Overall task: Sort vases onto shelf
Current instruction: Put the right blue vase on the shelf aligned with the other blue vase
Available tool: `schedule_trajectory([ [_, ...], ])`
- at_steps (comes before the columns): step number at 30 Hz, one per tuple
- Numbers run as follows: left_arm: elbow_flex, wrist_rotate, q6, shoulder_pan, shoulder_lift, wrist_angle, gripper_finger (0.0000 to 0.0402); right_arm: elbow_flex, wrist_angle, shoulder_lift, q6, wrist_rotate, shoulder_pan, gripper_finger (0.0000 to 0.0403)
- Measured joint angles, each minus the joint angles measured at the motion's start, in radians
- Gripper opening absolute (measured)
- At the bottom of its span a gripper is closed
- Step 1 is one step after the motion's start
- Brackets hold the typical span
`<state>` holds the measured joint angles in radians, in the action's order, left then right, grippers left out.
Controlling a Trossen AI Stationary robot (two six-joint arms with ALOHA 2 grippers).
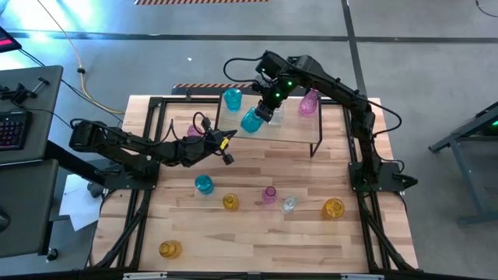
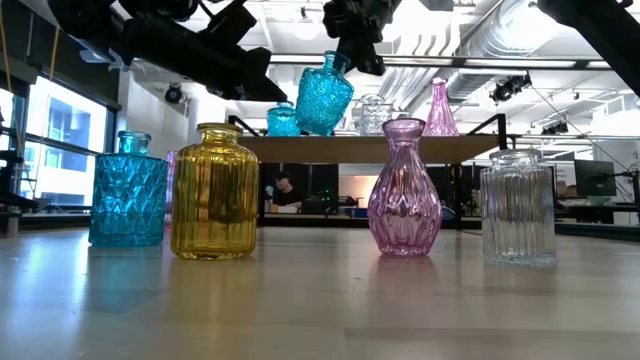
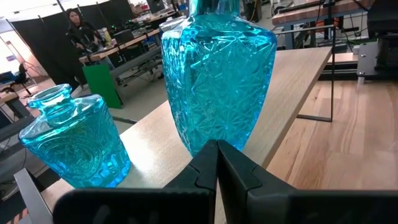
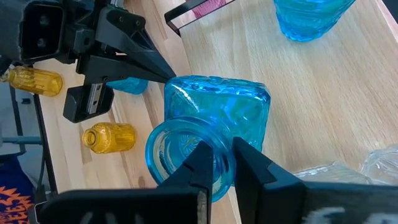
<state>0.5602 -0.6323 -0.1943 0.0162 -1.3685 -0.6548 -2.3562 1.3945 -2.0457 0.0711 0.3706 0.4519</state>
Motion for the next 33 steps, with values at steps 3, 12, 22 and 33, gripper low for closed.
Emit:
schedule_trajectory([
  [3,0.000,0.000,0.000,0.000,0.000,0.000,0.0000,0.000,0.000,0.000,0.000,0.000,0.000,0.0021],
  [12,0.000,0.000,0.000,0.000,0.000,0.000,0.0000,0.000,0.000,0.000,-0.002,0.004,0.004,0.0021],
  [22,0.000,0.000,0.000,0.000,0.000,0.000,0.0000,0.000,-0.010,0.000,-0.001,-0.015,0.006,0.0021],
  [33,0.018,0.109,0.062,0.047,0.000,-0.002,0.0000,0.001,0.003,0.000,-0.134,-0.025,0.006,0.0021],
])
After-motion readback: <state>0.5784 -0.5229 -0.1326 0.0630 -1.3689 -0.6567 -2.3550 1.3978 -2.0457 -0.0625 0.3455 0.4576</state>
